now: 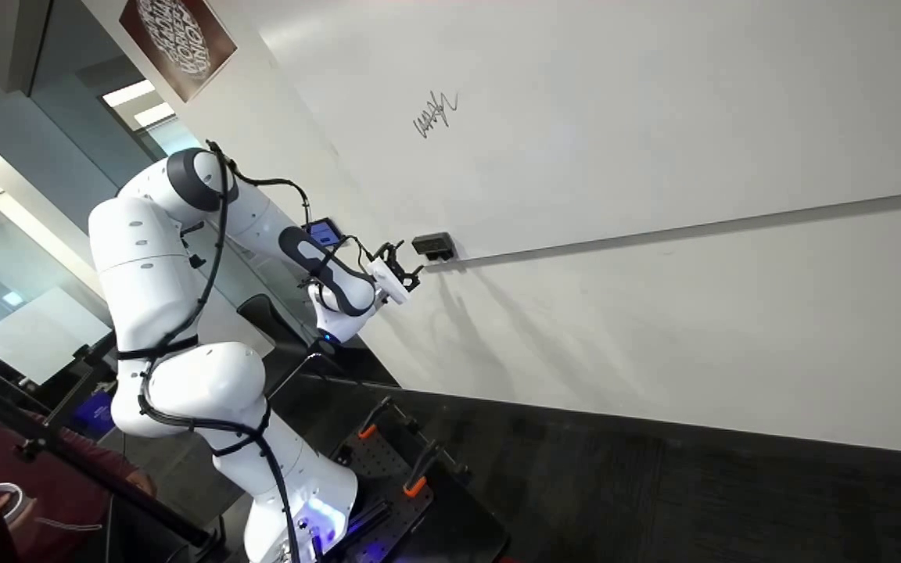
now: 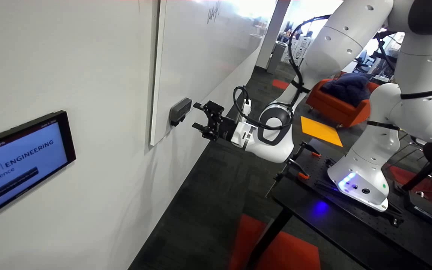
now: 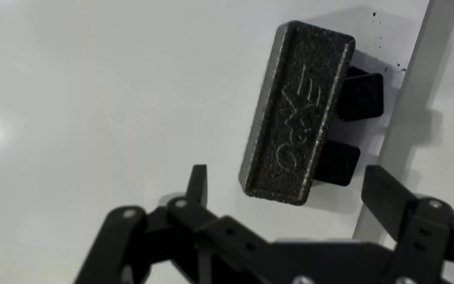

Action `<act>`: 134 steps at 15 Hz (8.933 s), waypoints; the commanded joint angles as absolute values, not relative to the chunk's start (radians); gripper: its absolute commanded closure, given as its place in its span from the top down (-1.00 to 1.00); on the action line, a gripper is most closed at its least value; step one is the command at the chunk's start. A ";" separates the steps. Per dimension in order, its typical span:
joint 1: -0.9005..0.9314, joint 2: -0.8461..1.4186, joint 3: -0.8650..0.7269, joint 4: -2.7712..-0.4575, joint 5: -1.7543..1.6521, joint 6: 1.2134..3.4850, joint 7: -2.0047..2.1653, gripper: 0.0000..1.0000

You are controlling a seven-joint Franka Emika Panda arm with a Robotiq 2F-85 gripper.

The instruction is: Use the gray eraser to erase the white board

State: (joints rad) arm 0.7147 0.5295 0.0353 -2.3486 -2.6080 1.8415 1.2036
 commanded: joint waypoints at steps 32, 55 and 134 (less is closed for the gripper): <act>0.923 0.630 -0.246 -2.167 -2.607 2.039 1.368 1.00; 0.959 0.613 -0.294 -2.206 -2.582 1.974 1.402 -0.38; 0.550 0.052 -0.367 -1.889 -2.601 3.032 1.778 -0.38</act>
